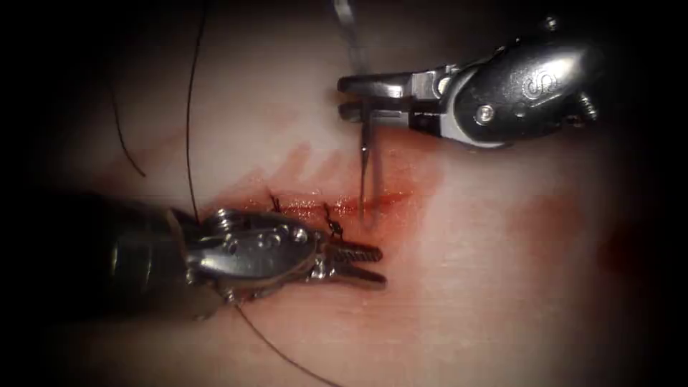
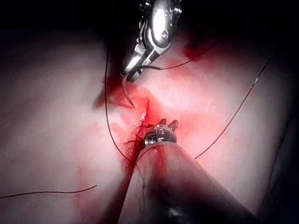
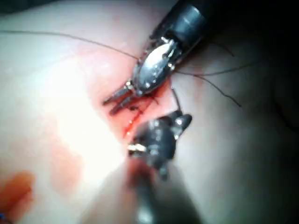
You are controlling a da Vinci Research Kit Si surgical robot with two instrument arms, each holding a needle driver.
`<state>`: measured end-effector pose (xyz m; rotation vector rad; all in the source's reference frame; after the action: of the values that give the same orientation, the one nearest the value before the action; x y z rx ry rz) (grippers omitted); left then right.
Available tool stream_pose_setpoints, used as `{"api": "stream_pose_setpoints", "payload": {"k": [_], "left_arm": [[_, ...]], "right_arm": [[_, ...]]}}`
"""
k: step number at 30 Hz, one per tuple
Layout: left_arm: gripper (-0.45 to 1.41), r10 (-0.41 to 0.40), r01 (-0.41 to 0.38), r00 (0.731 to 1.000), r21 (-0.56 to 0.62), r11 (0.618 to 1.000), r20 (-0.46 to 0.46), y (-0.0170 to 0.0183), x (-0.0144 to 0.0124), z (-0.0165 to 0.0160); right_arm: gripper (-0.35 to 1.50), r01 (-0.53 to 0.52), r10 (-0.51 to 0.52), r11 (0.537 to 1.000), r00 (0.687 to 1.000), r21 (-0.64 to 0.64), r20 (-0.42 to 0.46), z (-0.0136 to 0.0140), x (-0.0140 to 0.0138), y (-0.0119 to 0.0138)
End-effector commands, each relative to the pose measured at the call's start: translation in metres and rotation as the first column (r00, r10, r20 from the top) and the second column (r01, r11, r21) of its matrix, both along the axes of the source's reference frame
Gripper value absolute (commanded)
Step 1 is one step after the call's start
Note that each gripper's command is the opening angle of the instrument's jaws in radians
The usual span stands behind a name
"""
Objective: Wound Closure
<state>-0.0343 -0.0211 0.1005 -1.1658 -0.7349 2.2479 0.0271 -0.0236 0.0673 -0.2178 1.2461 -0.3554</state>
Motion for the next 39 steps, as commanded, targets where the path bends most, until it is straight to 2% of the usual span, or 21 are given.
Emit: {"api": "stream_pose_setpoints", "payload": {"k": [1,14,22,39], "left_arm": [[0.15,0.001,-0.001,1.0,0.002,1.0,0.0,-0.0004,-0.0005,0.0005],[0.14,0.001,-0.001,1.0,0.002,1.0,0.001,-0.0002,-0.0004,0.0004],[0.14,0.0,0.0,1.0,0.001,1.0,-0.003,-0.0002,-0.0004,0.0004],[0.1,0.0,0.0,1.0,-0.001,1.0,-0.006,-0.0002,-0.0003,0.0004]], "right_arm": [[-0.35,0.006,-0.006,1.0,1.0,-0.006,0.003,0.0005,0.0006,-0.0002],[-0.35,0.046,-0.044,0.996,0.999,-0.073,0.026,0.0019,0.0007,-0.0016],[-0.35,0.075,-0.071,0.994,0.996,-0.085,0.053,0.0037,0.0009,-0.0032],[-0.35,0.107,-0.109,0.994,0.992,0.032,0.066,0.0051,0.0009,-0.0049]]}}
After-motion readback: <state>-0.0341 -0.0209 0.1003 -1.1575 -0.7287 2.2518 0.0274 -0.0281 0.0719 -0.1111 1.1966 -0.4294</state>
